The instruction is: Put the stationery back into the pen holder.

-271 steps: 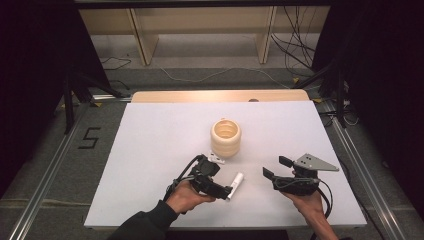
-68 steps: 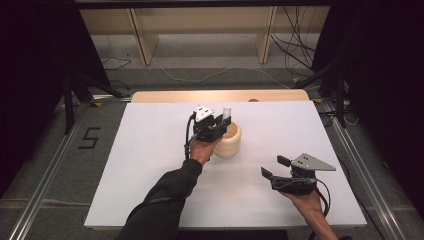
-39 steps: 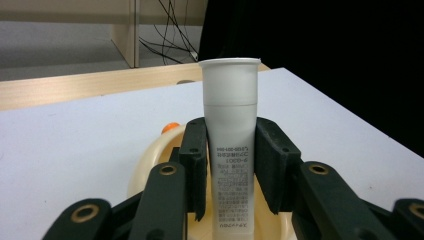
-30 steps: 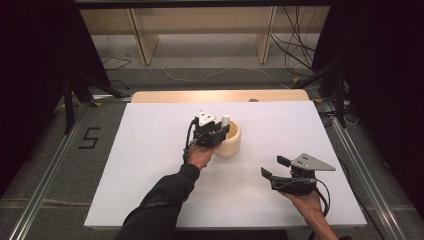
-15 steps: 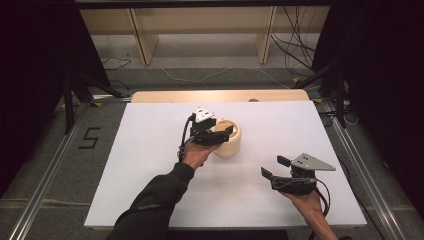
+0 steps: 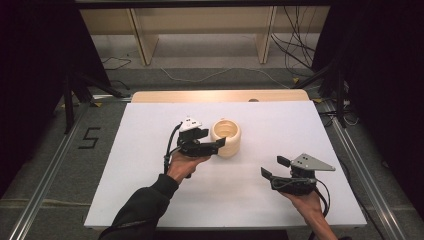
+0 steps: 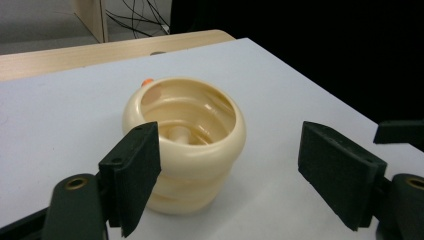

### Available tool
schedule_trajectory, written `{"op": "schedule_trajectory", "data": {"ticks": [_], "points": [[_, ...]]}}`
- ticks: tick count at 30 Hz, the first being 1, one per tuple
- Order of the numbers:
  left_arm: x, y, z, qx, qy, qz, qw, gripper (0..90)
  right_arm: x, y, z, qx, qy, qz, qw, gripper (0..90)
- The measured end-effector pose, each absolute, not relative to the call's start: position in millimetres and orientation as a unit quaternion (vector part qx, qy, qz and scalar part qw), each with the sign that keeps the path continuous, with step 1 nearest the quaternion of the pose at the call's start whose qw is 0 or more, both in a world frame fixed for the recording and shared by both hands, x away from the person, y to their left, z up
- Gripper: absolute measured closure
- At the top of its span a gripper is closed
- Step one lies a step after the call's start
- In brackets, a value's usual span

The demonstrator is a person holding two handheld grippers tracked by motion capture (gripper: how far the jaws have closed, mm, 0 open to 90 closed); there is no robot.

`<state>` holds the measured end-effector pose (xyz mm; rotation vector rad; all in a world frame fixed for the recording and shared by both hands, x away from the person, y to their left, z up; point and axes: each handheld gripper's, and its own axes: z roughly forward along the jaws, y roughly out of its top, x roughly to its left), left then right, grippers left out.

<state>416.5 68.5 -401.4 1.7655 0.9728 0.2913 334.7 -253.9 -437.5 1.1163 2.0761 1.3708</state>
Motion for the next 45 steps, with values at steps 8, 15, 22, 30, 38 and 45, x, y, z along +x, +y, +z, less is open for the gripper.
{"op": "schedule_trajectory", "data": {"ticks": [8, 15, 22, 30, 38, 45], "points": [[408.3, 77.4, -406.7, 0.743, 0.392, 0.123, 0.529, 21.8, 334.4, -253.0, -437.1, 0.397, 0.746, 0.496, 0.201, 26.0], [398.0, 77.5, -403.6, 0.749, 0.367, 0.129, 0.536, 20.0, 333.4, -251.5, -436.9, 0.396, 0.746, 0.498, 0.196, 26.0], [388.1, 80.7, -402.5, 0.753, 0.35, 0.134, 0.541, 18.0, 332.4, -251.2, -436.6, 0.395, 0.744, 0.502, 0.192, 25.9], [379.1, 92.4, -404.7, 0.749, 0.356, 0.104, 0.549, 17.6, 330.7, -249.0, -436.2, 0.393, 0.745, 0.507, 0.185, 25.9], [373.9, 100.0, -407.2, 0.745, 0.356, 0.112, 0.553, 17.4, 330.8, -248.1, -436.5, 0.391, 0.745, 0.509, 0.183, 25.8], [369.4, 103.8, -409.5, 0.748, 0.351, 0.126, 0.548, 17.2, 330.4, -248.5, -436.6, 0.392, 0.744, 0.509, 0.181, 25.8]]}}
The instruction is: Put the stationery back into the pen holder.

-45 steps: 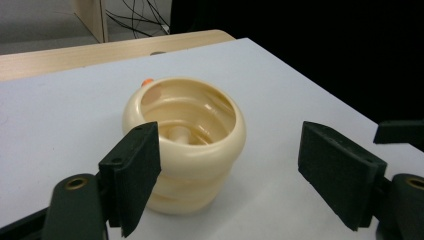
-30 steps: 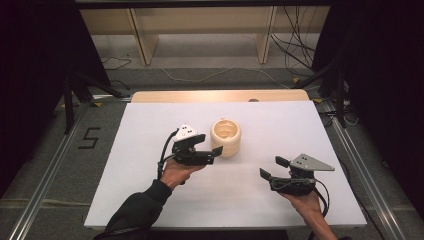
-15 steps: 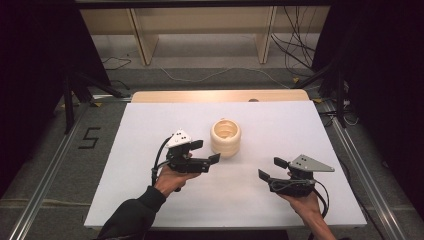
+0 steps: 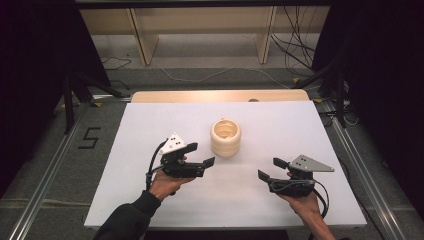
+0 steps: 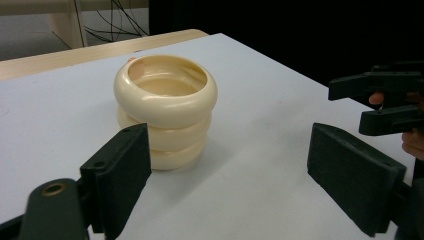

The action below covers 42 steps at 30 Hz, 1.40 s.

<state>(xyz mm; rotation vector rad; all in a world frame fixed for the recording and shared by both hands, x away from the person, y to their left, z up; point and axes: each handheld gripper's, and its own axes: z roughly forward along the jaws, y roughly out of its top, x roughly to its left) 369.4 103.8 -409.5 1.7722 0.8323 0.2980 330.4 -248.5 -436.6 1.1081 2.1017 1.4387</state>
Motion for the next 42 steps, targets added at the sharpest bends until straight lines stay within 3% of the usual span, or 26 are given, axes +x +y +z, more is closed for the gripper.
{"op": "schedule_trajectory", "data": {"ticks": [42], "points": [[331.3, 141.1, -421.5, 0.736, 0.354, 0.147, 0.558, 16.1, 328.8, -247.2, -437.6, 0.39, 0.746, 0.509, 0.179, 25.6]]}}
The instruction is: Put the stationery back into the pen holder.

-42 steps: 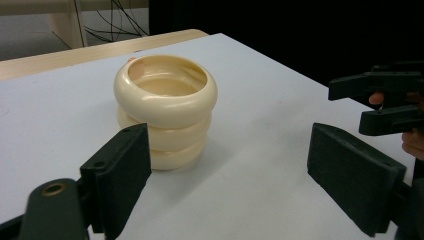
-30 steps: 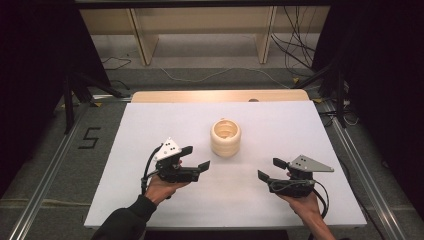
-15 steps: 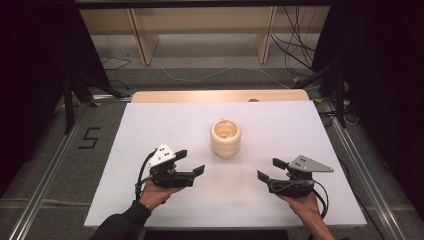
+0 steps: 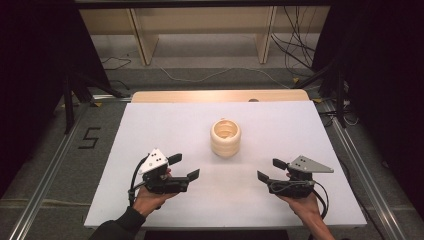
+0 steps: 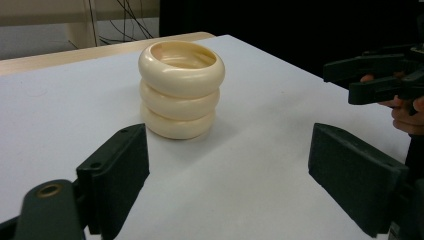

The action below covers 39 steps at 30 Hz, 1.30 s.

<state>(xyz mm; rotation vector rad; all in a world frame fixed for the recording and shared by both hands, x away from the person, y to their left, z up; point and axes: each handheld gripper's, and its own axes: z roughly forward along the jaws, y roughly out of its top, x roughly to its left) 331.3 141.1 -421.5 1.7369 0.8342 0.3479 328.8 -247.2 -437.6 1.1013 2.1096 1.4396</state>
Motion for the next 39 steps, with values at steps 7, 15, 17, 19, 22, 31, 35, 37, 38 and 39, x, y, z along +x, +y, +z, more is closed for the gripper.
{"op": "schedule_trajectory", "data": {"ticks": [7, 15, 17, 19, 22, 31, 35, 37, 38, 39], "points": [[325.2, 145.1, -425.0, 0.74, 0.353, 0.156, 0.55, 15.9, 328.5, -247.1, -438.4, 0.389, 0.748, 0.508, 0.178, 25.6], [319.5, 149.5, -429.2, 0.737, 0.36, 0.157, 0.55, 15.2, 326.8, -246.3, -438.6, 0.388, 0.749, 0.507, 0.177, 25.5], [317.9, 149.6, -431.2, 0.736, 0.359, 0.172, 0.548, 14.6, 326.2, -246.3, -438.5, 0.388, 0.749, 0.507, 0.178, 25.5], [318.8, 150.5, -430.4, 0.733, 0.362, 0.171, 0.549, 13.2, 326.0, -246.3, -438.5, 0.388, 0.748, 0.507, 0.178, 25.5], [319.9, 152.5, -429.5, 0.728, 0.365, 0.172, 0.554, 13.1, 326.1, -246.3, -438.7, 0.388, 0.749, 0.507, 0.179, 25.5], [320.4, 152.6, -428.6, 0.726, 0.363, 0.173, 0.557, 12.8, 326.5, -246.7, -438.9, 0.388, 0.749, 0.506, 0.18, 25.5], [320.4, 152.5, -428.4, 0.728, 0.36, 0.171, 0.558, 12.9, 326.6, -246.7, -438.9, 0.388, 0.749, 0.506, 0.18, 25.5], [320.2, 152.1, -428.4, 0.729, 0.359, 0.172, 0.557, 12.9, 326.6, -246.6, -438.9, 0.388, 0.749, 0.506, 0.18, 25.5], [320.2, 152.1, -428.4, 0.729, 0.358, 0.172, 0.557, 12.9, 326.6, -246.6, -438.9, 0.388, 0.749, 0.506, 0.18, 25.5], [320.3, 152.1, -428.3, 0.729, 0.358, 0.172, 0.557, 12.9, 326.6, -246.6, -438.9, 0.388, 0.749, 0.506, 0.18, 25.5]]}}
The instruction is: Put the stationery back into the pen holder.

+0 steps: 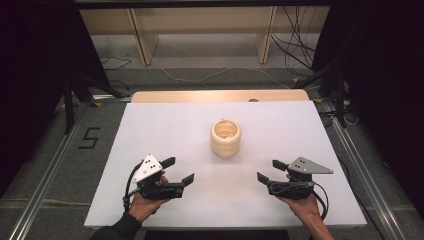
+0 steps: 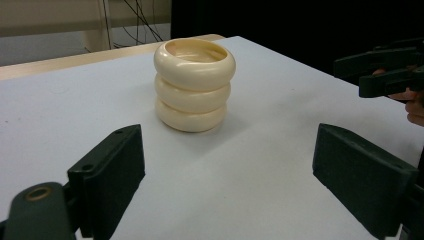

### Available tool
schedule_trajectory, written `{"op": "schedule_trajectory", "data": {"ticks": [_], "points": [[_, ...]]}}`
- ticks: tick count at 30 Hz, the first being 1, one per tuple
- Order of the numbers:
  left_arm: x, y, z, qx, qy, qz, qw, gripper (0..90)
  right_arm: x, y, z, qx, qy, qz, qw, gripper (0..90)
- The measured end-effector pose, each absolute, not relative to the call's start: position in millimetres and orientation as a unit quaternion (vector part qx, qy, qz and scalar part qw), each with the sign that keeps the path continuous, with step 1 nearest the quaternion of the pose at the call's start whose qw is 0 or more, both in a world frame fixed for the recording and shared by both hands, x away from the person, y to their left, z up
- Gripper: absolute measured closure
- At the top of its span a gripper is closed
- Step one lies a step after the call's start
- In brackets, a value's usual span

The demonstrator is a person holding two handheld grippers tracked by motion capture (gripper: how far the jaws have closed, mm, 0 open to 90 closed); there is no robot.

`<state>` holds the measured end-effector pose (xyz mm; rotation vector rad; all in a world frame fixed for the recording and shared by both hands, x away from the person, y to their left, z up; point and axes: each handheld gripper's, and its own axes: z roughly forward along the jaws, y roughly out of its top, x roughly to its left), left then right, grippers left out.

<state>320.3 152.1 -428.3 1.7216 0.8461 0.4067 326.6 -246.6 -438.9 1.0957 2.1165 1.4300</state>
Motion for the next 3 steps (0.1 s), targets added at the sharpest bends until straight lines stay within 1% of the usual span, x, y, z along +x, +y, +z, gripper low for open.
{"op": "schedule_trajectory", "data": {"ticks": [3], "points": [[320.5, 152.5, -428.2, 0.728, 0.36, 0.173, 0.557, 12.9, 326.8, -246.8, -439.0, 0.388, 0.749, 0.506, 0.18, 25.4]]}}
